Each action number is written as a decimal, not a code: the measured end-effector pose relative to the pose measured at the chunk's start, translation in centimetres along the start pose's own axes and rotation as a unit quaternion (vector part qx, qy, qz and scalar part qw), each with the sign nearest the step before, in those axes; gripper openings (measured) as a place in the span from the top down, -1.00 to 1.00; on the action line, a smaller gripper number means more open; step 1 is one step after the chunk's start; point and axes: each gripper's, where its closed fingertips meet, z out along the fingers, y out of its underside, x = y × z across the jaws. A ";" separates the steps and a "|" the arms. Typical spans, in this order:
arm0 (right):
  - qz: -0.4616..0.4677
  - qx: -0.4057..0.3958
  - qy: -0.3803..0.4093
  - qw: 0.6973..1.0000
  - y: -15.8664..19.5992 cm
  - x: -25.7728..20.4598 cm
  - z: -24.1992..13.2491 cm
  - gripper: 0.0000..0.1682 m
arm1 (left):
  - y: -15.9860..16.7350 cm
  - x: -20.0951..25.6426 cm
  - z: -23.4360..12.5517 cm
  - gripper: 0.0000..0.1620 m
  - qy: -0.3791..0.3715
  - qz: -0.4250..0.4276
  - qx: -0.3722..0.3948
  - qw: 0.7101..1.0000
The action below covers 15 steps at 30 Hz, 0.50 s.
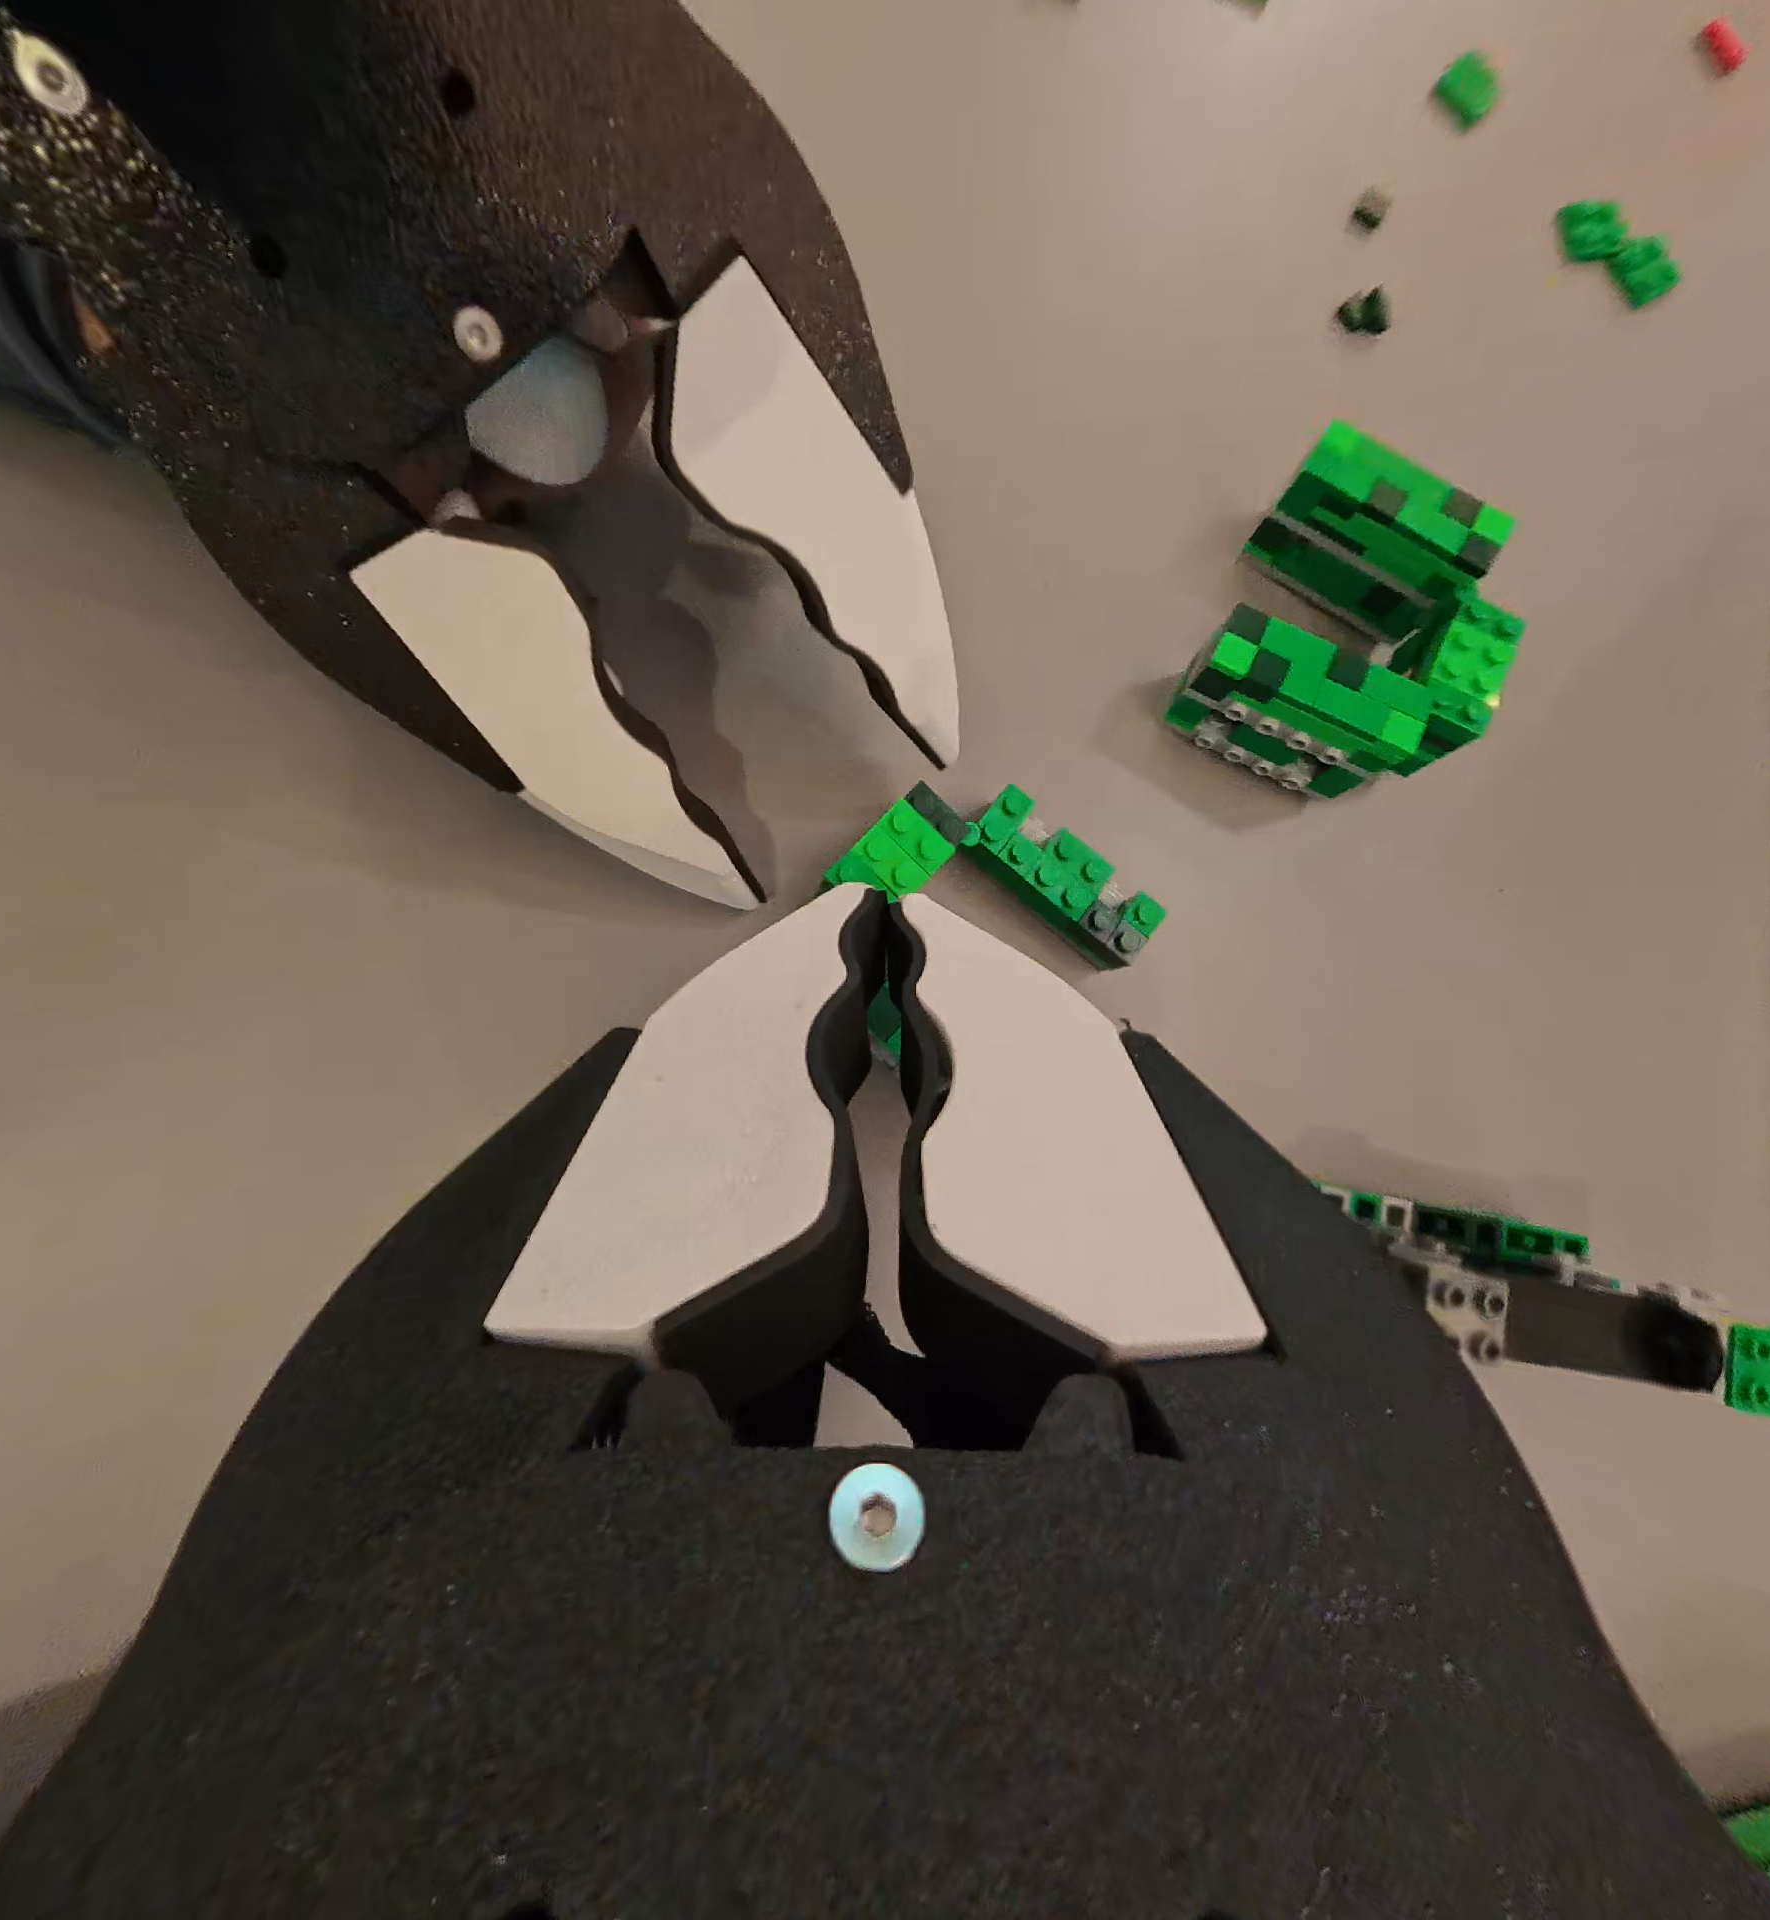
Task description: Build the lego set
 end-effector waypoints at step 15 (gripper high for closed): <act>-0.067 -0.142 -0.057 0.986 1.0 0.3 1.9 1.00 | 0.1 -0.2 0.4 0.50 0.001 -0.002 -0.009 1.000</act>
